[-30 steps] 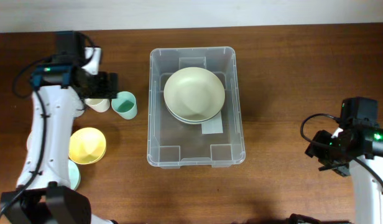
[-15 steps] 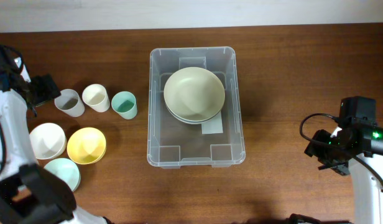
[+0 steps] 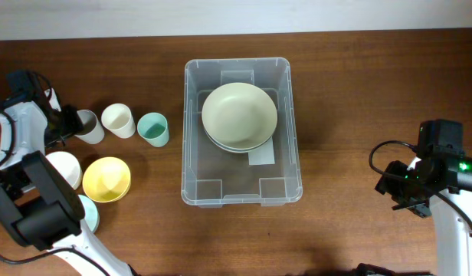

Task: Pack container
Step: 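Move the left gripper to the grey cup and grasp it, then carry the grey cup into the container and release it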

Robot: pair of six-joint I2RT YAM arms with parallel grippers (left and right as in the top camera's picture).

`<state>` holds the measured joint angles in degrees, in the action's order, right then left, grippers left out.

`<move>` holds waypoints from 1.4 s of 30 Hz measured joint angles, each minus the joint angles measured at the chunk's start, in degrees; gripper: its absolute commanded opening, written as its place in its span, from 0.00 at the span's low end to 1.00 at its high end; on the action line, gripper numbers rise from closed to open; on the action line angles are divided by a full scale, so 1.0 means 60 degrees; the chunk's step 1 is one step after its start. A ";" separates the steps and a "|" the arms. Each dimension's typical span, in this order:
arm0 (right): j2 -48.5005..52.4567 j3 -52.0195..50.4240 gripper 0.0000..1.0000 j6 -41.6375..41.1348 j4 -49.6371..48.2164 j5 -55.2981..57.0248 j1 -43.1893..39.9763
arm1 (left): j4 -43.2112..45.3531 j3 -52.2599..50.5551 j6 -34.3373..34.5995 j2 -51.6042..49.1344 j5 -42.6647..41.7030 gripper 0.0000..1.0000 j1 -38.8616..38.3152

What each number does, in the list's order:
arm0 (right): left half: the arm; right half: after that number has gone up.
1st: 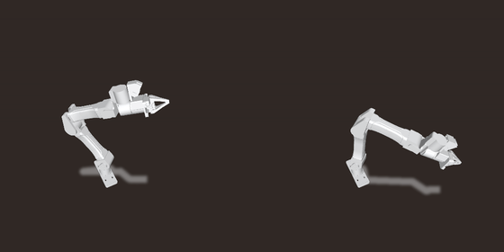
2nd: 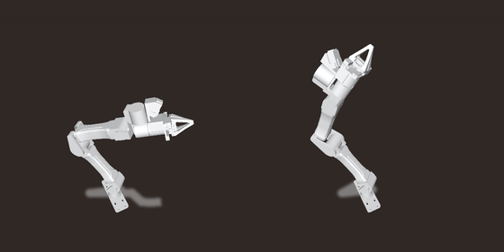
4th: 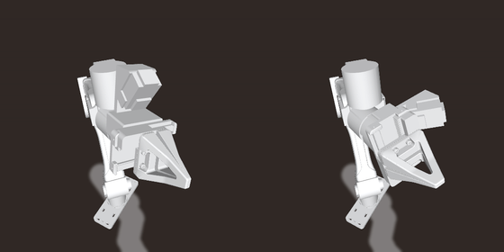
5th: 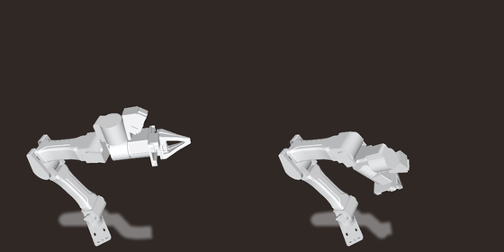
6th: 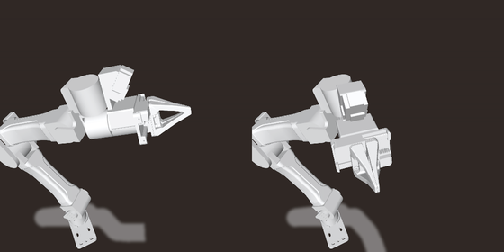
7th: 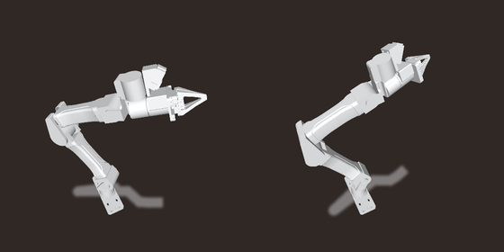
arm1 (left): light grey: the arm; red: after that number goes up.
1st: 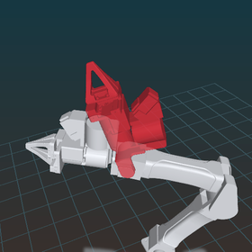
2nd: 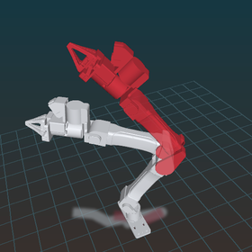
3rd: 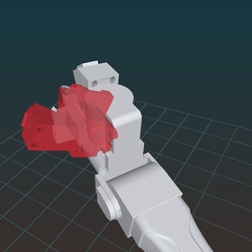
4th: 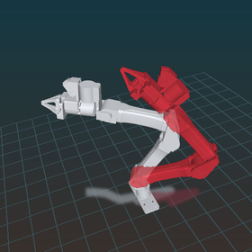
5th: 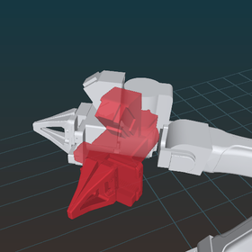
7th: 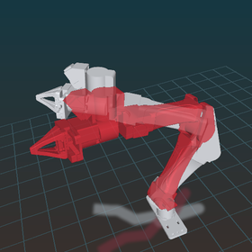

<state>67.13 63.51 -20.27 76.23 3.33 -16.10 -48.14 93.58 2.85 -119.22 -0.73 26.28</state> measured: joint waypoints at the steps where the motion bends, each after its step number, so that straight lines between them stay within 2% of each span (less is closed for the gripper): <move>1: 0.0000 0.0000 0.62 0.0004 0.0000 0.0000 0.0000 | 0.0044 0.0000 0.0018 -0.0040 -0.0018 0.25 0.0000; 3: 0.0000 0.0000 0.62 -0.0004 0.0000 0.0000 0.0000 | 0.0113 0.0000 -0.0011 -0.0062 -0.0066 0.17 0.0000; 6: 0.0000 0.0000 0.62 -0.0004 0.0000 0.0000 0.0000 | 0.0208 0.0000 0.0022 -0.0062 -0.0138 0.00 0.0000; 12: 0.0000 0.0000 0.62 0.0000 0.0000 0.0000 0.0000 | -0.0025 0.0215 0.0004 -0.0066 -0.0229 0.00 -0.0040; 19: 0.0000 0.0000 0.62 0.0222 -0.0091 0.0004 0.0000 | -0.2029 0.2310 0.0004 0.0131 -0.0510 0.00 -0.0237; 24: 0.0000 0.0000 0.62 0.0280 -0.0259 0.0004 0.0000 | -0.2718 0.3249 -0.0076 0.1497 -0.1067 0.00 -0.0831; 27: 0.0000 0.0000 0.62 0.0321 -0.0299 0.0004 0.0000 | -0.2922 0.3461 -0.0259 0.2597 -0.1228 0.00 -0.1821; 31: 0.0000 0.0000 0.62 0.0364 -0.0299 0.0004 0.0000 | -0.3483 0.3654 -0.0627 0.3559 -0.1446 0.00 -0.4029; 37: 0.0000 0.0000 0.62 0.0375 -0.0324 0.0004 0.0000 | -0.4943 0.3632 -0.1137 0.3253 -0.1577 0.00 -0.7293; 42: 0.0000 0.0000 0.62 0.0382 -0.0324 0.0004 0.0000 | -0.5741 0.3577 -0.1300 0.2987 -0.1636 0.00 -0.9293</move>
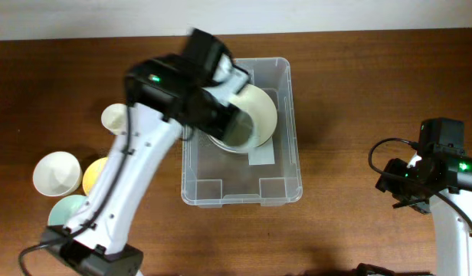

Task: Pack container
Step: 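Carry the grey cup into the container and release it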

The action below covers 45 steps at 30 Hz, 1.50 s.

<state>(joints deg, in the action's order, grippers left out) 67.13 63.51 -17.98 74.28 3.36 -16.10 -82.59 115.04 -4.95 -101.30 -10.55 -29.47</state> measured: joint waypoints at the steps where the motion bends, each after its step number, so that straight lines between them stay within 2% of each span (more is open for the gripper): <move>1: 0.0000 0.0000 0.62 0.0000 0.0000 0.0000 0.0000 | -0.0102 -0.0066 -0.0007 -0.0040 -0.0007 0.00 -0.0335; 4: 0.0000 0.0000 0.62 0.0004 0.0000 0.0000 0.0000 | -0.0007 -0.0331 0.0189 -0.0226 0.0033 0.00 -0.0998; 7: 0.0000 0.0000 0.62 -0.0004 0.0044 0.0000 0.0000 | 0.0532 -0.0718 0.1071 -0.0576 0.0273 0.00 -0.1388; 13: 0.0000 0.0000 0.62 0.0000 0.0073 -0.0004 0.0000 | 0.1683 -0.1370 0.3100 -0.1177 0.0561 0.00 -0.1443; 22: 0.0000 0.0000 0.62 0.0000 0.0069 -0.0004 0.0000 | 0.3071 -0.3089 0.5275 -0.1282 0.0659 0.00 -0.1443; 32: 0.0000 0.0000 0.62 0.0000 0.0073 -0.0004 0.0000 | 0.4025 -0.4685 0.5894 -0.1308 0.1486 0.01 -0.1701; 45: 0.0000 0.0000 0.62 0.0000 0.0073 -0.0004 0.0000 | 0.4495 -0.4947 0.5982 -0.1319 0.1698 0.01 -0.2033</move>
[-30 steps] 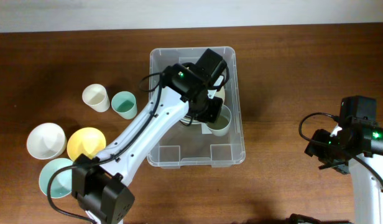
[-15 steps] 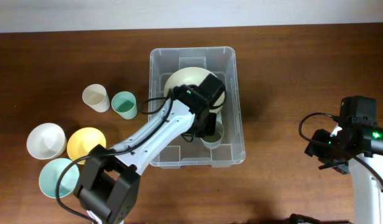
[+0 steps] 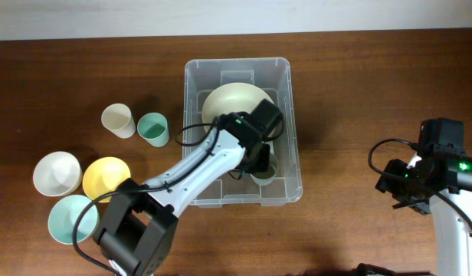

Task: Pack container
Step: 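Carry the grey cup into the container and release it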

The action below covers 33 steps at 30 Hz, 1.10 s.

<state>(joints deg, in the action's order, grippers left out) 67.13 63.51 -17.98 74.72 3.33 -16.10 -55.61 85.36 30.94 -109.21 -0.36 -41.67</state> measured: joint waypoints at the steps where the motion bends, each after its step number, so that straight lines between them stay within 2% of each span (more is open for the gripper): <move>1: 0.0000 0.0000 0.62 0.0000 0.0000 0.0000 0.0000 | 0.0080 -0.0004 -0.0011 0.0004 -0.0004 0.02 -0.0157; 9: 0.0000 0.0000 0.62 -0.0004 0.0000 0.0000 0.0000 | 0.0138 -0.0007 -0.0222 0.0004 -0.0004 0.05 -0.0652; 11: 0.0000 0.0000 0.62 0.0000 0.0004 0.0000 0.0000 | 0.0138 -0.0007 -0.0222 0.0004 -0.0004 0.15 -0.0648; 14: 0.0000 0.0000 0.62 0.0000 0.0000 0.0000 0.0000 | 0.0138 -0.0007 -0.0248 0.0000 -0.0007 0.38 -0.0641; 15: 0.0000 0.0000 0.62 0.0000 0.0000 0.0000 0.0000 | 0.0138 -0.0007 -0.0302 0.0004 -0.0004 0.41 -0.0641; 21: 0.0000 0.0000 0.62 0.0000 0.0000 0.0000 0.0000 | 0.0124 -0.0007 -0.0299 0.0004 0.0073 0.45 -0.0627; 25: 0.0000 0.0000 0.62 0.0004 -0.0004 0.0000 0.0000 | -0.0393 0.0142 -0.0517 0.0004 0.0204 0.48 -0.0423; 33: 0.0000 0.0000 0.62 0.0004 0.0000 0.0000 0.0000 | -0.2371 0.2922 -0.1483 0.0882 0.1727 0.54 0.1096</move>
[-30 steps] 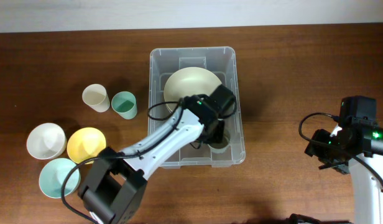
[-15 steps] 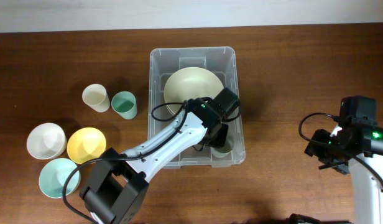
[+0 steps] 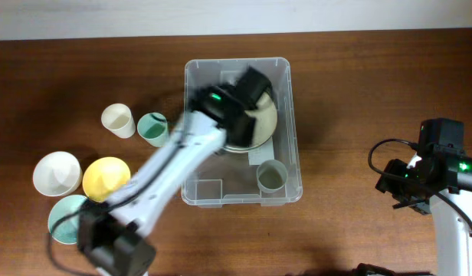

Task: Pack container
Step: 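Carry the grey cup into the container and release it, then move the left gripper to the cream cup and grasp it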

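Observation:
The clear plastic container (image 3: 191,153) sits mid-table. Inside it, stacked pale green bowls (image 3: 260,123) fill the far half, and a grey-green cup (image 3: 272,176) stands upright alone in the near right corner. My left gripper (image 3: 249,87) hovers blurred over the bowls, apart from the cup; its fingers do not show. On the table to the left stand a cream cup (image 3: 118,120) and a teal cup (image 3: 152,129). My right gripper (image 3: 408,188) rests at the far right, fingers hidden under its housing.
A white bowl (image 3: 57,173), a yellow bowl (image 3: 106,178) and a teal bowl (image 3: 65,220) sit at the left front of the table. The left arm stretches diagonally from the front left across the container's left wall.
My left gripper was low in the container's near right corner at the grey-green cup. Now the cup stands there by itself and the gripper is over the bowls. The right arm has not moved.
My left gripper was at the far left, at a grey-green cup beside the cream and teal cups. Then the arm was over the container and that cup was gone from the table. Then the gripper was down in the near right corner with the cup, which now stands there alone.

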Robot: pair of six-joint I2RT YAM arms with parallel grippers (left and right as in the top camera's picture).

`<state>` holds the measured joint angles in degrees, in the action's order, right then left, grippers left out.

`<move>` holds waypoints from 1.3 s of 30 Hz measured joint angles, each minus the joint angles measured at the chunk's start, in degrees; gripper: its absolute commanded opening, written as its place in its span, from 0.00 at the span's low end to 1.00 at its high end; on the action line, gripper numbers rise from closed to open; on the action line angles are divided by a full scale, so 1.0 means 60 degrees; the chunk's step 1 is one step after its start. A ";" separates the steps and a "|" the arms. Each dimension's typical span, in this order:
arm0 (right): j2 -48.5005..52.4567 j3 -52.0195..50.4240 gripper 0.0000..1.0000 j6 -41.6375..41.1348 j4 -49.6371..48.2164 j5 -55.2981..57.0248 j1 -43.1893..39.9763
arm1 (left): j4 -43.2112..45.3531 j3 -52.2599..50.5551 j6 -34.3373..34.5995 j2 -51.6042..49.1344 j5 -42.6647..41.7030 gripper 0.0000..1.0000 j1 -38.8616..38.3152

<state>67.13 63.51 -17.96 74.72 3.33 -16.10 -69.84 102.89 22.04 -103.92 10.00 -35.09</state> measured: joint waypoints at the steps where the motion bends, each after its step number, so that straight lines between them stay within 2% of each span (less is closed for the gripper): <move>1: 0.0000 0.0000 0.62 0.0000 0.0000 0.0000 0.0000 | -0.0066 0.0331 -0.0102 0.0317 0.0219 0.55 0.0324; 5: 0.0000 0.0000 0.62 0.0004 0.0000 0.0000 0.0000 | -0.0102 0.0885 -0.0306 0.1497 0.0623 0.56 0.2226; 7: 0.0000 0.0000 0.62 -0.0004 0.0000 0.0000 0.0000 | -0.0131 0.0962 -0.0346 0.1861 0.0739 0.60 0.3599; 13: 0.0000 0.0000 0.62 0.0004 0.0000 0.0000 0.0000 | -0.0138 0.0754 -0.0433 0.1311 0.0754 0.60 0.6819; 18: 0.0000 0.0000 0.62 0.0007 0.0004 0.0000 0.0000 | 0.0149 0.0546 -0.0583 -0.0448 0.0076 0.60 0.7825; 25: 0.0000 0.0000 0.62 0.0004 0.0000 0.0000 0.0000 | 0.0546 0.0430 -0.0936 -0.2929 -0.0568 0.60 0.7792; 29: 0.0004 0.0000 0.63 -0.0004 0.0004 0.0000 0.0000 | 0.0678 0.0419 -0.0973 -0.3661 -0.0670 0.59 0.7792; 31: 0.0000 0.0000 0.62 0.0007 0.0000 0.0000 0.0000 | 0.0780 0.0382 -0.0976 -0.3807 -0.0681 0.52 0.7792; 32: 0.0000 0.0000 0.62 0.0000 0.0000 0.0000 0.0000 | 0.0827 0.0382 -0.0998 -0.3836 -0.0681 0.44 0.7792; 33: 0.0000 0.0000 0.63 0.0004 0.0004 0.0000 0.0000 | 0.0918 0.0382 -0.1038 -0.3843 -0.0681 0.19 0.7792; 34: 0.0000 0.0000 0.62 0.0004 0.0000 0.0000 0.0000 | 0.1016 0.0382 -0.1031 -0.3843 -0.0692 0.11 0.7792; 36: 0.0000 0.0000 0.62 0.0004 0.0004 0.0000 0.0000 | 0.1075 0.0382 -0.1042 -0.3843 -0.0703 0.01 0.7792; 39: 0.0000 0.0000 0.62 0.0004 0.0000 0.0000 0.0000 | 0.1158 0.0386 -0.1086 -0.3843 -0.0743 0.00 0.7792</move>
<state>67.13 63.51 -17.93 74.72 3.33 -16.10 -62.89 105.21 15.53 -126.98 5.54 11.66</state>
